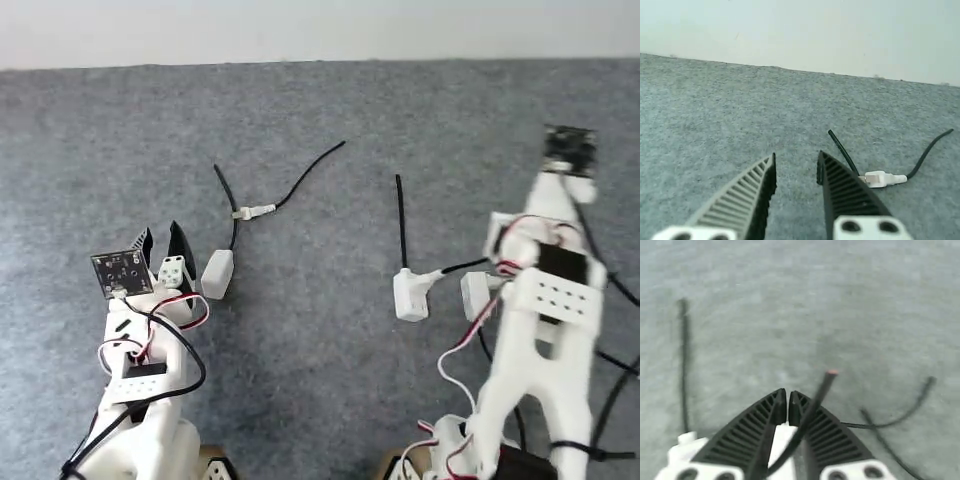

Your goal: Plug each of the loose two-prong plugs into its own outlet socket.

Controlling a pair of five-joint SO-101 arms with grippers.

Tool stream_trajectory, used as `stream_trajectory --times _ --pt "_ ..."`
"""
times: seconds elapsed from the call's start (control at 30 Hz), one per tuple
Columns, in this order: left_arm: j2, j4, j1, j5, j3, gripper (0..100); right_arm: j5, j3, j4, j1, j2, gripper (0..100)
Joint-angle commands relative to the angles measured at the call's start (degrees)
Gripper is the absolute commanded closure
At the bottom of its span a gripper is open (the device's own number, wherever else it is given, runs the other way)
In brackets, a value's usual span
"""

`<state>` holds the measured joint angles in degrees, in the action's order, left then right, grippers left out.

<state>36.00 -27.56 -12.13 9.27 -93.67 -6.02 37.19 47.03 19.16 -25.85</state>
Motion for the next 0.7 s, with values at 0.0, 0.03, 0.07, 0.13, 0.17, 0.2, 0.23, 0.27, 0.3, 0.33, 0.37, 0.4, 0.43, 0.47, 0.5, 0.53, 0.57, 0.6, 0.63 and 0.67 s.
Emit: stream_trajectory --times 0.0,0.03,0.07,0.13,0.17,0.2,0.23,0.27,0.3,0.33,0.37,0.4,0.43,0.47,0.5,0.53,0.57,0.6,0.63,0.67 --pt "0.79 -1.23 0.09 0.35 0.57 87 0.62 -3.69 1.19 1.63 -2.24 98.3" --pt "0.79 -1.23 0.09 0.35 0.57 87 0.53 -4.13 2.68 1.19 -2.33 96.6" --pt "0.79 -1.23 0.09 0.44 0.57 87 0.62 -4.92 4.18 -0.31 -2.33 93.5" --pt "0.79 -1.23 0.09 0.44 0.57 87 0.26 -7.3 8.4 -3.91 -2.33 85.7" --pt "0.79 -1.23 0.09 0.44 0.66 87 0.26 -8.97 10.51 -5.85 -2.33 82.5" --pt "0.79 -1.23 0.09 0.44 0.84 87 0.53 -10.64 12.53 -7.87 -2.68 80.7" --pt "0.7 -1.14 0.0 0.53 1.27 87 0.7 -12.04 14.02 -9.98 -3.21 80.8" --pt "0.7 -1.14 -0.09 0.53 1.54 87 0.79 -13.19 15.08 -12.18 -4.09 82.4" --pt "0.7 -1.14 -0.18 0.53 1.63 87 0.79 -14.24 15.69 -14.55 -5.14 85.7" --pt "0.7 -1.14 -0.18 0.53 1.63 87 0.79 -14.86 15.69 -17.01 -6.37 90.9" --pt "0.7 -1.14 -0.09 0.53 1.63 87 0.79 -15.3 15.6 -19.3 -7.69 96.9" --pt "0.7 -1.14 -0.09 0.53 1.63 87 0.79 -15.47 15.6 -21.67 -8.92 99.8" --pt "0.7 -1.14 -0.09 0.53 1.63 87 0.79 -15.47 15.6 -24.04 -10.07 97.5" --pt "0.7 -1.14 -0.09 0.53 1.63 87 0.79 -15.3 15.78 -25.98 -11.3 95.4" --pt "0.7 -1.14 -0.09 0.53 1.54 87 0.79 -15.21 16.04 -27.65 -12.26 95.4" --pt "0.7 -1.14 -0.09 0.53 1.54 87 0.79 -15.12 16.22 -29.14 -12.97 96.3" --pt "0.7 -1.14 -0.09 0.53 1.54 87 0.79 -14.42 16.48 -30.46 -13.85 98.2" --pt "0.7 -1.14 -0.09 0.53 1.54 87 0.79 -13.1 16.31 -31.78 -14.81 99.3" --pt "0.7 -1.14 -0.18 0.62 1.54 88 0.79 -11.43 16.13 -33.54 -15.69 98.9" --pt "0.7 -1.14 -0.18 0.62 1.54 89 0.79 -9.85 15.96 -35.38 -16.57 98.9"
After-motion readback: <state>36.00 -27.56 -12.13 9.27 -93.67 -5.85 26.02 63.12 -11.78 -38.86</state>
